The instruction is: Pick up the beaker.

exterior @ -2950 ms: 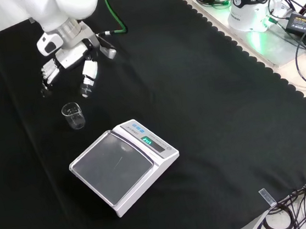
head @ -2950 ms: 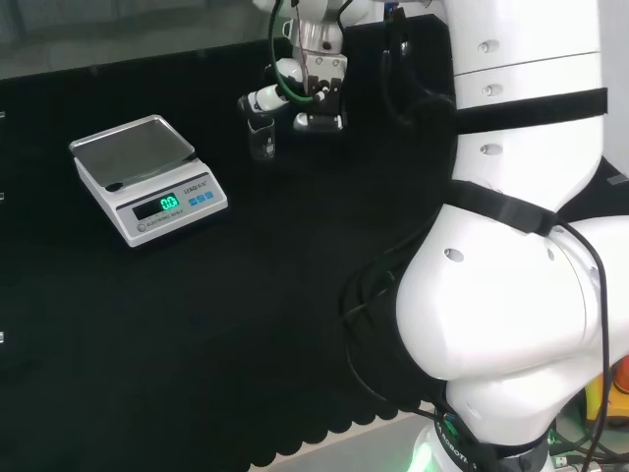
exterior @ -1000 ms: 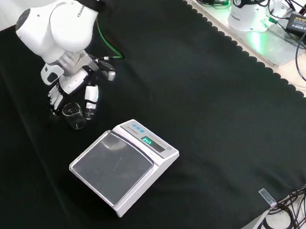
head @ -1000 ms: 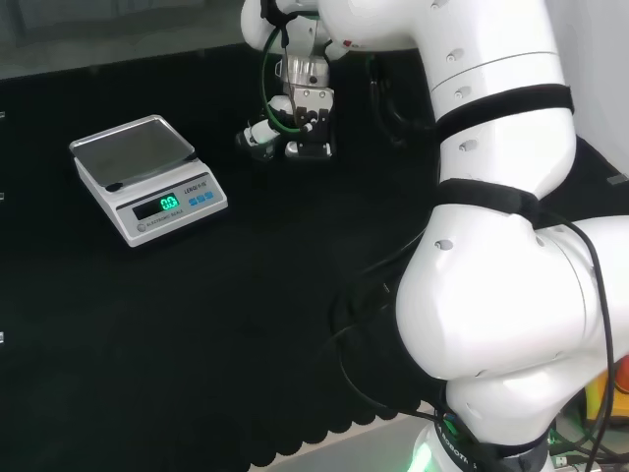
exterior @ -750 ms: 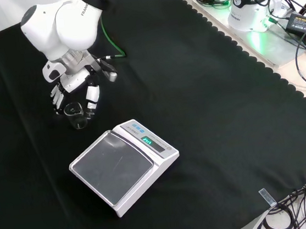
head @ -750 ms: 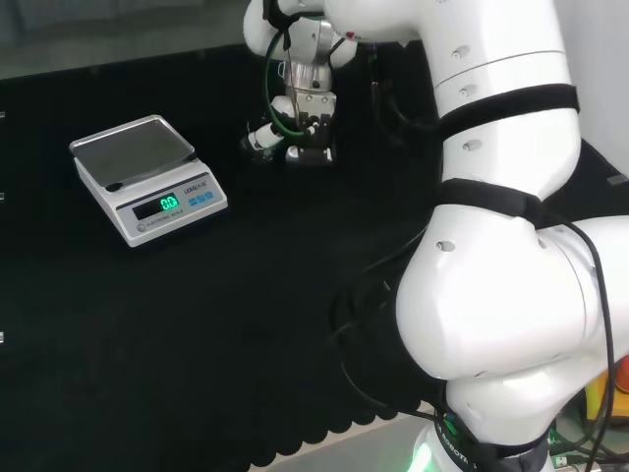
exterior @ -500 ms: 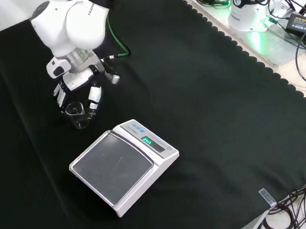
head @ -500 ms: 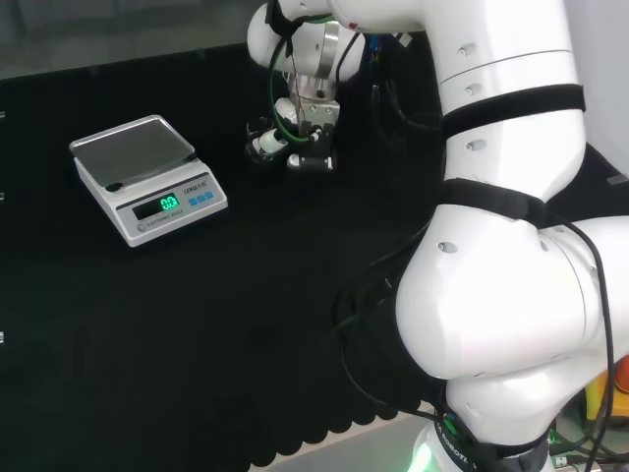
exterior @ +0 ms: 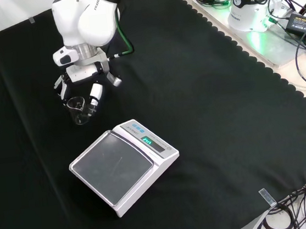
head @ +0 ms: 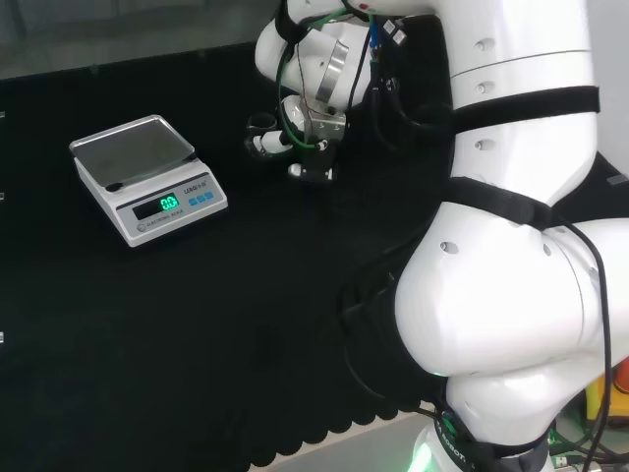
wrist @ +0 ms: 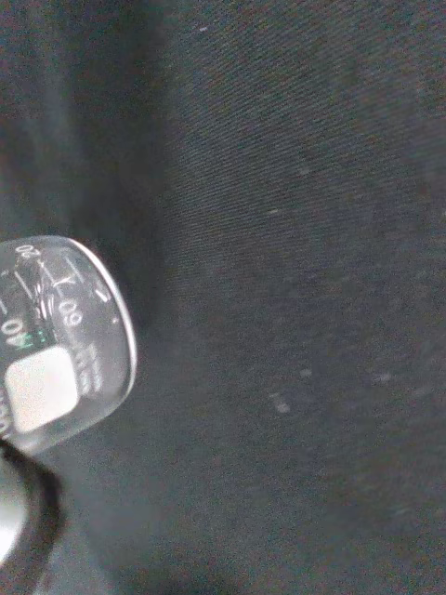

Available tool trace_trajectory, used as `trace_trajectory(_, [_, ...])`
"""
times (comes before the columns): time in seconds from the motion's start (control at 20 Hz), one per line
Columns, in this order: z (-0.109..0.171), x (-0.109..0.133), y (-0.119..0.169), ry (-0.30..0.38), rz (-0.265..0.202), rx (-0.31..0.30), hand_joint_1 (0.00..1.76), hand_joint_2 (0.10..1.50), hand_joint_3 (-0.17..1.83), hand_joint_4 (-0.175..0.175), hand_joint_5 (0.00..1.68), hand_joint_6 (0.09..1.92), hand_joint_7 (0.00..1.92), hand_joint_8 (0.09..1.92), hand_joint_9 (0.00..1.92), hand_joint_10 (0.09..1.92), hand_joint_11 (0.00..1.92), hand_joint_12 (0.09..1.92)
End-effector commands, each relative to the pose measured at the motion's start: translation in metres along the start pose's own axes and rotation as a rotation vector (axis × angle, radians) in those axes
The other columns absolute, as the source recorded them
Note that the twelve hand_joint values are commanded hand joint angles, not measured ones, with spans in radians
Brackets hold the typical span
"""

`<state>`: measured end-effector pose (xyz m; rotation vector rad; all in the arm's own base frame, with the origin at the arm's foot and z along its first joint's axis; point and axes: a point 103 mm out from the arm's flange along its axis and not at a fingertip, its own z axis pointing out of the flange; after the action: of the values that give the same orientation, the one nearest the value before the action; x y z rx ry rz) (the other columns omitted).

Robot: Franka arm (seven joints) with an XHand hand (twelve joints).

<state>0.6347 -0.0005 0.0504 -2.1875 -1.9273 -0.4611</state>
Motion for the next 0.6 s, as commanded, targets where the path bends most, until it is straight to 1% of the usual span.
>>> trace_trajectory(0.05, [-0.030, -0.005, -0.007, 0.107, 0.009, -0.103, 1.14, 0.63, 0.67, 0.137, 1.32, 0.60, 1.45, 0.67, 1.31, 0.61, 0.66, 1.32])
trace_trajectory(0.2, [-0.066, -0.004, -0.008, 0.096, -0.038, -0.053, 1.17, 0.56, 0.83, 0.040, 1.32, 0.68, 1.53, 0.64, 1.42, 0.57, 0.72, 1.29])
trace_trajectory(0.25, [-0.081, -0.004, -0.009, 0.089, -0.053, -0.035, 1.17, 0.54, 0.86, 0.014, 1.31, 0.71, 1.54, 0.64, 1.44, 0.57, 0.73, 1.29])
trace_trajectory(0.3, [-0.095, -0.004, -0.010, 0.084, -0.060, -0.025, 1.18, 0.53, 0.88, -0.001, 1.31, 0.72, 1.55, 0.64, 1.46, 0.56, 0.74, 1.29])
trace_trajectory(0.35, [-0.111, -0.004, -0.012, 0.077, -0.066, -0.018, 1.18, 0.53, 0.89, -0.010, 1.31, 0.73, 1.55, 0.64, 1.47, 0.56, 0.75, 1.28])
trace_trajectory(0.45, [-0.139, -0.004, -0.018, 0.077, -0.062, -0.021, 1.18, 0.52, 0.90, -0.017, 1.30, 0.75, 1.56, 0.64, 1.48, 0.56, 0.76, 1.28])
trace_trajectory(0.5, [-0.152, -0.004, -0.021, 0.092, -0.053, -0.025, 1.18, 0.52, 0.91, -0.018, 1.30, 0.75, 1.56, 0.64, 1.48, 0.56, 0.76, 1.28])
trace_trajectory(0.6, [-0.175, -0.004, -0.029, 0.157, -0.017, -0.027, 1.18, 0.51, 0.92, -0.019, 1.30, 0.76, 1.56, 0.65, 1.49, 0.56, 0.76, 1.28])
